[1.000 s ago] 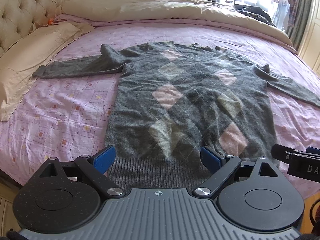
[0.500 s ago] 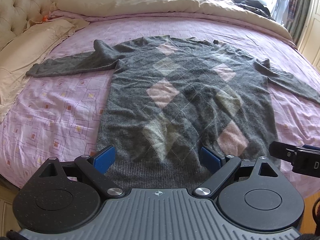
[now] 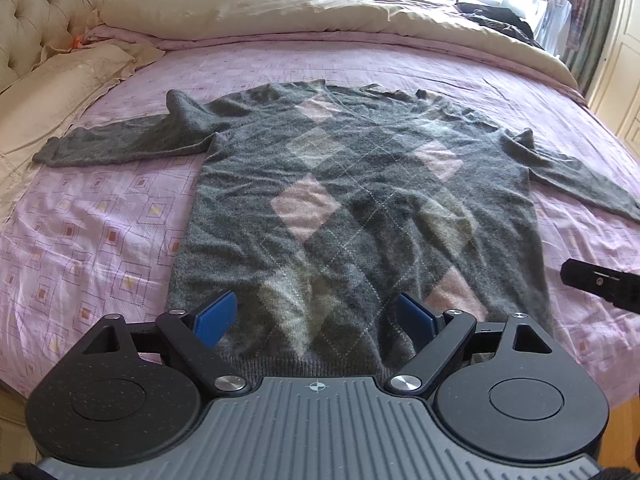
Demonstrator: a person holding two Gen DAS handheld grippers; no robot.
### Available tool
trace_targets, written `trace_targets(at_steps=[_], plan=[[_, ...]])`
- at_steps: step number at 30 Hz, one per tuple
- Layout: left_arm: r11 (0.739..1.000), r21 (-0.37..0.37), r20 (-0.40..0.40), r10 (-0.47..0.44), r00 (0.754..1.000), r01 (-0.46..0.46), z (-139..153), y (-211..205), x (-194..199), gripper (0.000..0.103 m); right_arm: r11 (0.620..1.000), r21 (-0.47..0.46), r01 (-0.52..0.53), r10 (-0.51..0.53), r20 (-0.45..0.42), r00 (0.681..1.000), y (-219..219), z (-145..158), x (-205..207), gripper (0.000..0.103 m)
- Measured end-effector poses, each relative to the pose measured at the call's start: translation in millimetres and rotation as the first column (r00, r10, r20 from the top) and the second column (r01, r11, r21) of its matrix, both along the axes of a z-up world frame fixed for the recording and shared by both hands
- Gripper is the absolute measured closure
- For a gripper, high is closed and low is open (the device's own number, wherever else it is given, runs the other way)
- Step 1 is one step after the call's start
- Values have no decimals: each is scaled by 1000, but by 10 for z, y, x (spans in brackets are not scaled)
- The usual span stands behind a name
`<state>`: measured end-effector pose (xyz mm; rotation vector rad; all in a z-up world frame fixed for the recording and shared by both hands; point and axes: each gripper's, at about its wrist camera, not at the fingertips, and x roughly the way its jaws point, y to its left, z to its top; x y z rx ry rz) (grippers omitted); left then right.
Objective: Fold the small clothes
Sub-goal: 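Grasp the grey sweater sleeve cuff with the right gripper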
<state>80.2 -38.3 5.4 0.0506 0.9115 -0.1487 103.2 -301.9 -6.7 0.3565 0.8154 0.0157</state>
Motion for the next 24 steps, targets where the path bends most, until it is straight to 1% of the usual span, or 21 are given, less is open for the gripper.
trace_targets(at_steps=[1,3,4,5,6,8,11,17,19,22,24], plan=[[1000,-7,-5,-5,1000,5,-21,-16,26,19,1000,-1,10,-10,-8,1000,-90,-22,34,19],[1000,-7,-11,-17,1000,16,-57,-50,68,21,999,-3,33,-33,-17,999,-306,-74,108,27],[1000,-2,-7,-16,1000,16,-71,-69,87,22,999,-2,36,-36,-19,999,-416,-98,147,30],[1000,3,0,-17,1000,17,-82,-86,108,23,999,6,43,-43,-17,999,-537,-120,181,35],[1000,6,5,-20,1000,20,-93,-100,131,25,998,10,58,-58,-24,998,-652,-139,222,38],[1000,11,5,-23,1000,23,-121,-130,192,25,995,7,100,-99,-39,994,-911,-172,298,39],[1000,16,13,-26,1000,26,-163,-156,290,26,983,-13,184,-184,-36,982,-1337,-196,383,41],[1000,16,11,-16,1000,16,-266,-181,464,26,936,-6,353,-353,-37,935,-2270,-256,467,44],[1000,20,4,-15,1000,15,-312,-187,526,26,914,20,406,-405,-52,913,-2568,-314,481,44],[1000,18,8,-19,1000,19,-379,-187,582,28,874,83,478,-474,-64,878,-2958,-422,460,44],[1000,19,3,-19,1000,19,-420,-181,620,30,847,103,521,-516,-73,854,-3156,-504,447,47]])
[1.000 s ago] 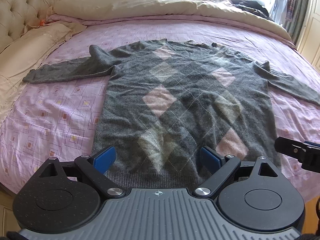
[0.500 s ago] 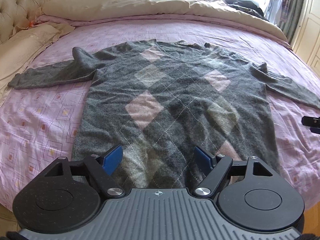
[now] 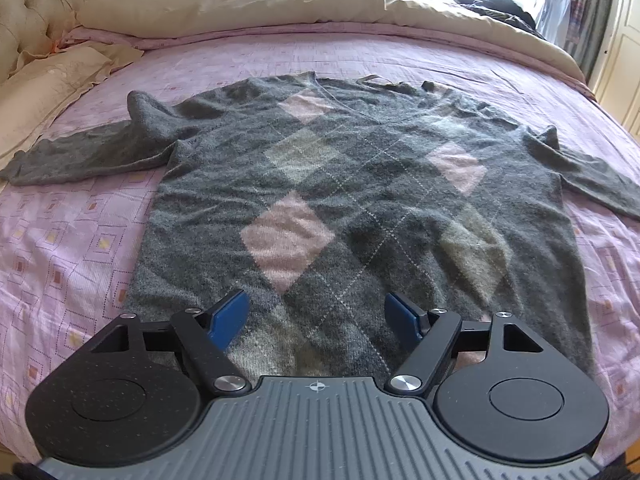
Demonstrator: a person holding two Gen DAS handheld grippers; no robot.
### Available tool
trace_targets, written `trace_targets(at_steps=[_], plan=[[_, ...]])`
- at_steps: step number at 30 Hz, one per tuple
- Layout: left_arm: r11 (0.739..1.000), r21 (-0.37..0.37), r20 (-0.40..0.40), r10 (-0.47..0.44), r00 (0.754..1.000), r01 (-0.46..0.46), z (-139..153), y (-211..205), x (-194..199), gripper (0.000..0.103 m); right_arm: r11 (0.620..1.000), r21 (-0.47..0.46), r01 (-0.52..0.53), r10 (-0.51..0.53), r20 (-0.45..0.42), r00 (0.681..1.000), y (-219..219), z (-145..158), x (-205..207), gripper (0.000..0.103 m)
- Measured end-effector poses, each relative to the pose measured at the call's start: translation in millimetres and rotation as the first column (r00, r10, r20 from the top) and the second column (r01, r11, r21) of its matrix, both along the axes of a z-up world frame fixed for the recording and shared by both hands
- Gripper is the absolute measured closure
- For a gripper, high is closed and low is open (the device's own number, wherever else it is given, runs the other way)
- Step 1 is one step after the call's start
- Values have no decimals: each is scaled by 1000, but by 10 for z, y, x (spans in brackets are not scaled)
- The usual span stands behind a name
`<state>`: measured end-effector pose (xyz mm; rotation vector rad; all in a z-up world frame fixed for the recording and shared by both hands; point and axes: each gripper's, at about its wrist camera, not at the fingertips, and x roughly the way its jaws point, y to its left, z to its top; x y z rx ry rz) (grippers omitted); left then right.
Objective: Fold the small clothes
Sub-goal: 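Grasp the grey sweater sleeve cuff with the right gripper, then lift the sleeve with the right gripper and lay it across the sweater body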
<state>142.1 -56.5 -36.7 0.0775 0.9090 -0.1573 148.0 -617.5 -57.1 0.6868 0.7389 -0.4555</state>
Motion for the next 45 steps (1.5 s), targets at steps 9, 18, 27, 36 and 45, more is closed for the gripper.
trace_targets(at_steps=[9,18,27,36,45], plan=[[1000,-8,-36,1,999,-1,-195,86,126,31,986,59,158,-162,68,984,-513,-269,26,61],[999,20,-18,-45,999,45,-259,71,128,28,979,13,204,-205,85,975,-530,-78,201,92],[997,15,-8,-77,997,77,-323,23,119,14,987,-147,-67,98,215,972,475,1243,930,92],[994,-31,29,-101,994,102,-317,126,18,14,876,-189,-444,482,328,812,2473,1832,1849,92],[987,-131,38,-85,996,89,-270,394,-89,15,706,-151,-692,704,246,666,4139,1055,2390,93]])
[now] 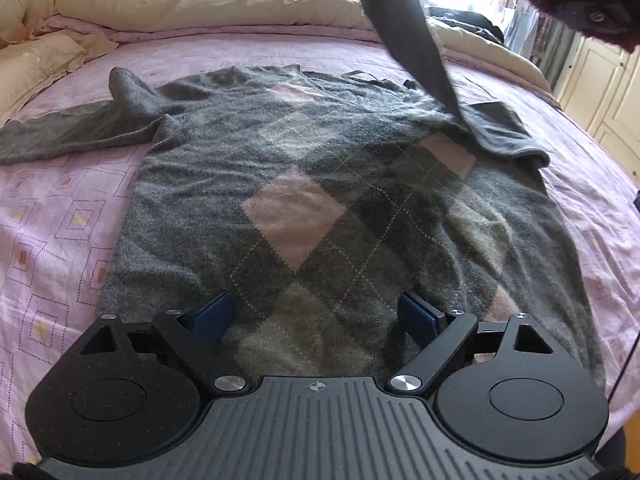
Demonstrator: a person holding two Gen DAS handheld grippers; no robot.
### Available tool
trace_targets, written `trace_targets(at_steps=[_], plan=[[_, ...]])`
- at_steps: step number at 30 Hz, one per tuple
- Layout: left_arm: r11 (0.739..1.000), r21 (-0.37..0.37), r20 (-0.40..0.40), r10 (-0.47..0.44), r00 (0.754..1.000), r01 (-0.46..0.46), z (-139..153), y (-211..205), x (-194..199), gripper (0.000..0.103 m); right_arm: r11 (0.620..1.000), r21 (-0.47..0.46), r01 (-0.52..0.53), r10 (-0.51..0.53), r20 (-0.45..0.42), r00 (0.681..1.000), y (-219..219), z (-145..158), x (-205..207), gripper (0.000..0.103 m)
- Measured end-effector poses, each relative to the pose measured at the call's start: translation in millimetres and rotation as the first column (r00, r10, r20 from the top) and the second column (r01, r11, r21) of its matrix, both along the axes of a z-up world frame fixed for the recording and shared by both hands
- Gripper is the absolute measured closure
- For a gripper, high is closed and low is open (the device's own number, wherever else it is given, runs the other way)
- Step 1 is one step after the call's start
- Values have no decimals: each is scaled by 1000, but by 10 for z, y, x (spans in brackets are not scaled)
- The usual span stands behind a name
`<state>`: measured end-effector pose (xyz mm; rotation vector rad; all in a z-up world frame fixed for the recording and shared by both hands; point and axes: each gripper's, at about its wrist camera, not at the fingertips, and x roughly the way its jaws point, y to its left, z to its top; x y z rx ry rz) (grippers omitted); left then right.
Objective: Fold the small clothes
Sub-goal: 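Lift the sleeve with the right gripper and lay it across the sweater body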
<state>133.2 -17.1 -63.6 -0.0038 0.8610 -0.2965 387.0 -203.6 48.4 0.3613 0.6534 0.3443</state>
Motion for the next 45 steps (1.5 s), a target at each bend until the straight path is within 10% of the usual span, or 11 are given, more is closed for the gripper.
trace_targets(at_steps=[8,12,22,30,36,39,45], plan=[[998,-34,-10,55,998,-56,75,357,12,15,979,-62,-196,193,-61,979,632,-647,-218,82],[998,-26,7,58,998,-57,199,501,114,15,977,-106,-185,187,11,982,432,-625,-431,41],[997,-22,127,80,989,-78,586,524,938,15,991,-106,79,-74,47,996,-768,-617,-784,41],[970,-169,-101,162,982,-177,231,525,1881,25,964,-166,208,-204,36,978,-1398,-701,-963,40],[967,-137,-82,206,975,-216,51,432,2106,27,952,-122,280,-282,-3,959,-1830,-824,-976,40],[971,-114,-23,209,978,-210,86,393,2129,95,950,-106,295,-300,-32,953,-1962,-898,-940,40],[960,-100,38,268,963,-263,174,571,2082,95,948,-63,311,-315,-84,945,-2174,-1071,-769,40]])
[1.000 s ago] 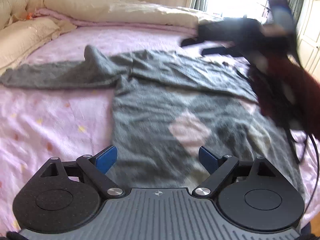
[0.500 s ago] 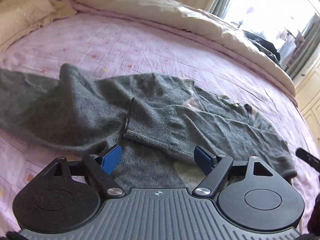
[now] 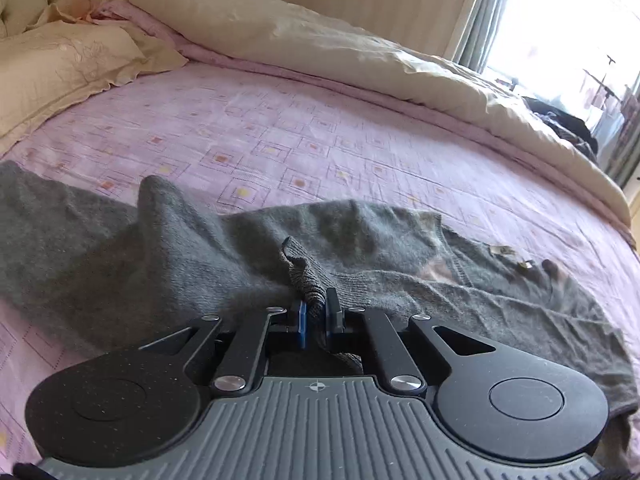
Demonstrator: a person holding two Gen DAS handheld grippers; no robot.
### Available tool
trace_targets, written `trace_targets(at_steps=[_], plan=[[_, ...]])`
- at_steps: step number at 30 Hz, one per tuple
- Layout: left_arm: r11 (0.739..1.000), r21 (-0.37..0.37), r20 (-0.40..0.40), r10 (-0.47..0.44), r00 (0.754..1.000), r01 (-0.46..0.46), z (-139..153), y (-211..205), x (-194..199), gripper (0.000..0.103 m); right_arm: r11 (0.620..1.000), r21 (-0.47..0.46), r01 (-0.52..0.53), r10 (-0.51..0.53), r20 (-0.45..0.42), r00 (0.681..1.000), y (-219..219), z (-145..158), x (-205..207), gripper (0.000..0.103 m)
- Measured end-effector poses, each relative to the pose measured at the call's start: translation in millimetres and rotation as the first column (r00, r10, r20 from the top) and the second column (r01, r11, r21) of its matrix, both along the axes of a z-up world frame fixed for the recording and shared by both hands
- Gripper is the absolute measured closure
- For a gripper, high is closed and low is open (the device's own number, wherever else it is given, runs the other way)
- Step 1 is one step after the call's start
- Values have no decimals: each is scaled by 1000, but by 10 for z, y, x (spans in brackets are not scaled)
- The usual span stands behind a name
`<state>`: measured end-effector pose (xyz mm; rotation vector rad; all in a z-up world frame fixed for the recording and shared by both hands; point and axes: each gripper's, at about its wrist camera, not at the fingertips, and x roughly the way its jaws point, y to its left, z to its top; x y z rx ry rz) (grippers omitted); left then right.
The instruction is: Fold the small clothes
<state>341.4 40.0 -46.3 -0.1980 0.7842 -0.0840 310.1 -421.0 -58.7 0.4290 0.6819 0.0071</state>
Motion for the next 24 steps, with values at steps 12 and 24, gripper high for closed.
trace_targets(at_steps=[12,24], plan=[[990,60,77,-134,988,130,-238,-126,-125,75,998,49,-31,34,-68,997,97,-203,368,92],[964,130,70,-243,967,233,-270,-336,-173,27,989,-146,-23,10,-88,996,117,8,377,45]])
